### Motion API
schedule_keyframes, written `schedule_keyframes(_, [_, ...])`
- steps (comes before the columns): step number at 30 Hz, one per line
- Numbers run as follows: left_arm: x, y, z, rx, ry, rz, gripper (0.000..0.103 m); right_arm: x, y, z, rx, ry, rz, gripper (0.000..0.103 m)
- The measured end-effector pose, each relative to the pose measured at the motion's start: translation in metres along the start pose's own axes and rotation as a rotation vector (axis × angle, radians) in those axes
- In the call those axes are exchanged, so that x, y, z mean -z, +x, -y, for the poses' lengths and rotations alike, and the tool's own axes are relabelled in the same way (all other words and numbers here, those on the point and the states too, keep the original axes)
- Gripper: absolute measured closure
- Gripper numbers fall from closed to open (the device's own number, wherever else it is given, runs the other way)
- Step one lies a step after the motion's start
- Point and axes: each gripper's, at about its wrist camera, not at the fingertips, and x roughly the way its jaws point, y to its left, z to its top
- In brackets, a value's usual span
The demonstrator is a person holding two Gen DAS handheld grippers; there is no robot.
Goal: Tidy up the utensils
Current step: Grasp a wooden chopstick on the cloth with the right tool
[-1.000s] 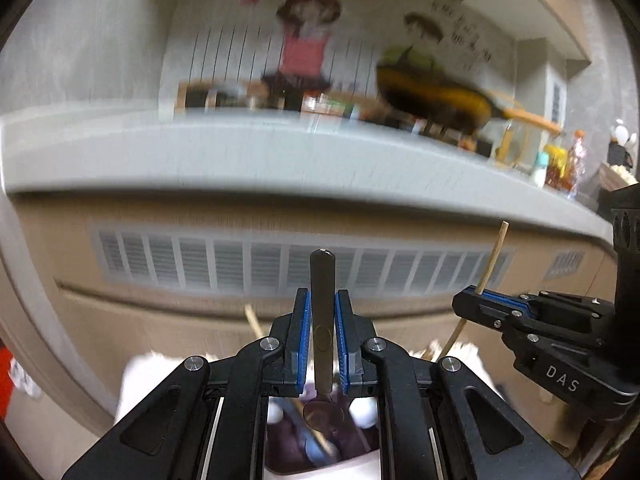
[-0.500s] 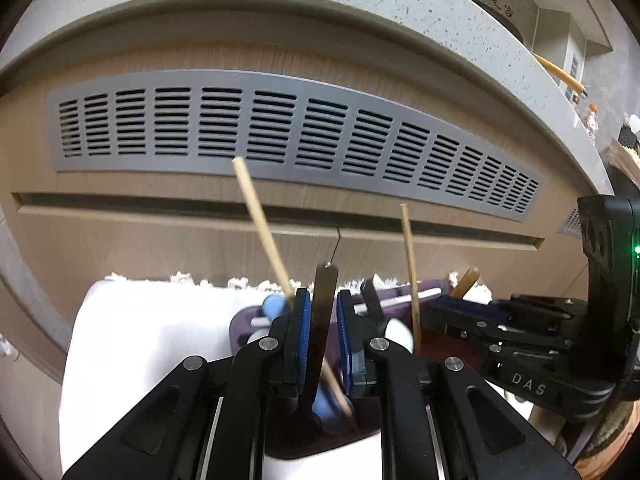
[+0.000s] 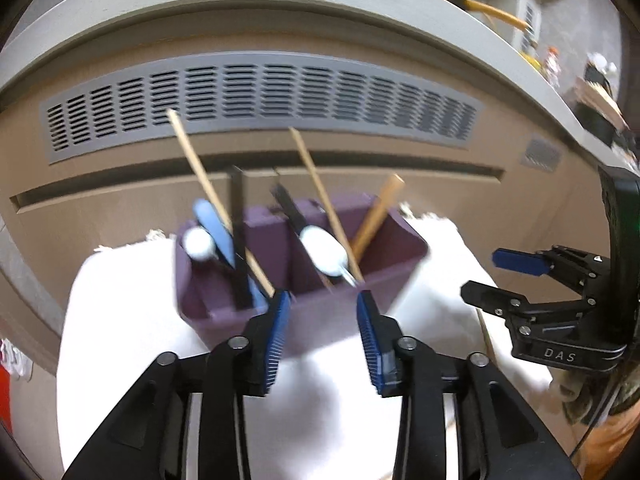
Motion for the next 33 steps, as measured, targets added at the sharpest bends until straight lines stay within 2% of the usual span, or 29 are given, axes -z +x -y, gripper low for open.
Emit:
schedule_keyframes(5, [0.032,0.009,0.04,0.081,0.096,-0.085,0.053,0.06,-0.01,0.031,0.025,0.06,-0.095,0.041])
schedule_keyframes(9, [0.061,0.02,0.075,0.165,0.207,-0.177,0.053,0.096,-0.008,0.037,0.014,0.109,-0.152,0.041])
schedule_keyframes(12, [0.075,0.023,0.092,0.219,0.264,-0.238,0.053,0.111,-0.008,0.037,-0.004,0.132,-0.163,0.041])
schedule_keyframes(17, [0.091,0.03,0.113,0.252,0.378,-0.337,0.053,0.127,-0.009,0.03,-0.029,0.122,-0.155,0.038])
schedule_keyframes(20, [0.102,0.036,0.121,0.21,0.443,-0.383,0.053,0.129,-0.009,0.026,-0.048,0.112,-0.149,0.037])
schedule_keyframes(24, [0.103,0.048,0.116,0.16,0.431,-0.414,0.055,0.133,-0.01,0.024,-0.05,0.104,-0.141,0.035])
schedule_keyframes(27, [0.103,0.05,0.109,0.171,0.391,-0.424,0.061,0.136,-0.012,0.026,-0.05,0.106,-0.139,0.033])
schedule_keyframes(30, [0.106,0.047,0.102,0.191,0.346,-0.438,0.061,0.135,-0.01,0.029,-0.048,0.115,-0.142,0.031])
schedule_keyframes(31, [0.107,0.046,0.101,0.187,0.339,-0.437,0.064,0.134,-0.008,0.03,-0.047,0.119,-0.143,0.031])
schedule_keyframes(32, [0.108,0.044,0.099,0.168,0.332,-0.433,0.075,0.134,-0.008,0.031,-0.047,0.12,-0.144,0.031])
schedule_keyframes(33, [0.11,0.042,0.096,0.132,0.317,-0.426,0.081,0.134,-0.007,0.031,-0.047,0.121,-0.145,0.031])
